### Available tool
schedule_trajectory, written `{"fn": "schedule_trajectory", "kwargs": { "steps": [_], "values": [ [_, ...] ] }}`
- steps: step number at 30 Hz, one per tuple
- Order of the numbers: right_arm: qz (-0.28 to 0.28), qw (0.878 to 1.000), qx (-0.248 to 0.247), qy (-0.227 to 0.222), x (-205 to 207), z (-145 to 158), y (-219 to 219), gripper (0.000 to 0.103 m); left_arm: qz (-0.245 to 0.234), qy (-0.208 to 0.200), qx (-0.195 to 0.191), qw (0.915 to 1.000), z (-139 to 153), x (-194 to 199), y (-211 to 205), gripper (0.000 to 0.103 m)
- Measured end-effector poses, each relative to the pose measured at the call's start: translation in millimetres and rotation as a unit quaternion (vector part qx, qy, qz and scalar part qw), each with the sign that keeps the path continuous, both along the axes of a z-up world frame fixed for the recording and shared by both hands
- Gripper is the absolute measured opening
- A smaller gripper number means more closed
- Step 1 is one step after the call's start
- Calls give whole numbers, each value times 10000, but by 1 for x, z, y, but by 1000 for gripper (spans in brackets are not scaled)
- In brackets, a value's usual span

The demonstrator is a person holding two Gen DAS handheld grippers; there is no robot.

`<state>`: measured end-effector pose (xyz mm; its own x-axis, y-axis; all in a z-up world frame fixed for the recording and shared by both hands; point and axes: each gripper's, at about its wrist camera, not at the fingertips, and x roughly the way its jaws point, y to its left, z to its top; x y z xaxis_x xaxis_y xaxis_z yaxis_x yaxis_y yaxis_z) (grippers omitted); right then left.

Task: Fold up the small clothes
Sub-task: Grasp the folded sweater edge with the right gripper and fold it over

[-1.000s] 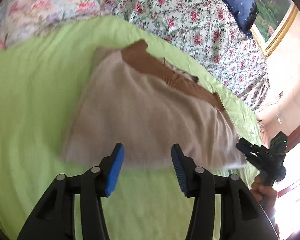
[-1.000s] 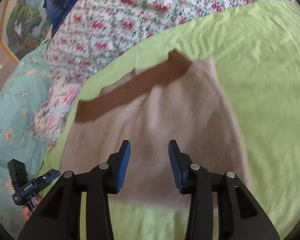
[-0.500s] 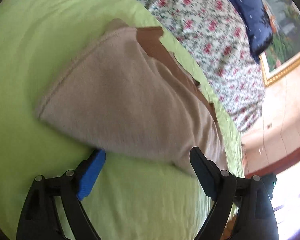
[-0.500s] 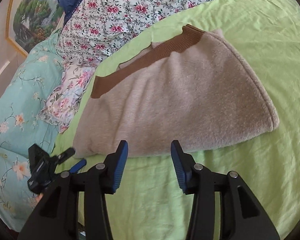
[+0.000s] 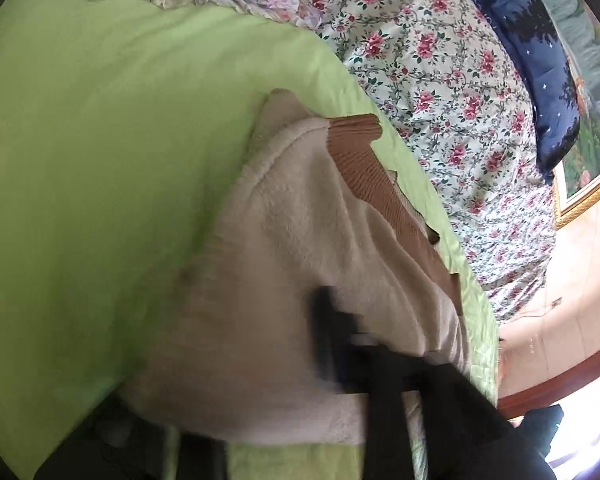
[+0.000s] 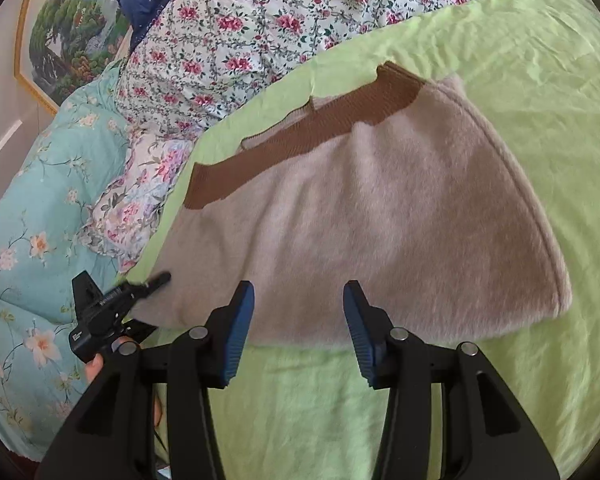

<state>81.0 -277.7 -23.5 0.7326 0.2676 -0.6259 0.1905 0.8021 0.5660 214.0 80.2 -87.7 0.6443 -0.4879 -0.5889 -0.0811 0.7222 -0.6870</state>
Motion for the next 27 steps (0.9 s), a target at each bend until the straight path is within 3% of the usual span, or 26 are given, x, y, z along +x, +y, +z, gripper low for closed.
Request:
{"fn": "schedule_trajectory", "kwargs": {
  "steps": [2, 7, 9, 12, 15, 19, 21, 23, 27],
  "values": [
    [-24, 10000, -29, -30, 5, 1, -6, 48, 26, -102, 28, 9999, 3, -1, 5, 8],
    [-95, 9999, -61, -86, 14, 10, -24, 48, -59, -355, 437, 9984, 21, -9, 6, 6],
    [-50, 9999, -81, -72, 18, 13, -29, 48, -232, -619, 907, 9937, 40, -13, -10, 6],
    [-41, 10000, 12, -89, 21, 16, -33, 48, -564, -1123, 1180, 9850, 73, -17, -38, 6],
    [52, 9995, 289, -130, 30, 20, -44, 48, -1044, -1546, 1530, 9705, 102, -20, -82, 6],
    [284, 9953, 911, -180, 52, 22, -59, 50, -1670, -1857, 1808, 9513, 113, -28, -144, 7],
    [485, 9912, 1213, -198, 66, 20, -60, 66, -1953, -1892, 2017, 9409, 107, -31, -174, 7],
    [722, 9837, 1633, -212, 82, 15, -60, 73, -2185, -1865, 2333, 9290, 95, -34, -203, 7],
    [967, 9772, 1891, 0, 114, 3, -52, 76, -2555, -1734, 2587, 9153, 72, -39, -236, 7]
  ]
}}
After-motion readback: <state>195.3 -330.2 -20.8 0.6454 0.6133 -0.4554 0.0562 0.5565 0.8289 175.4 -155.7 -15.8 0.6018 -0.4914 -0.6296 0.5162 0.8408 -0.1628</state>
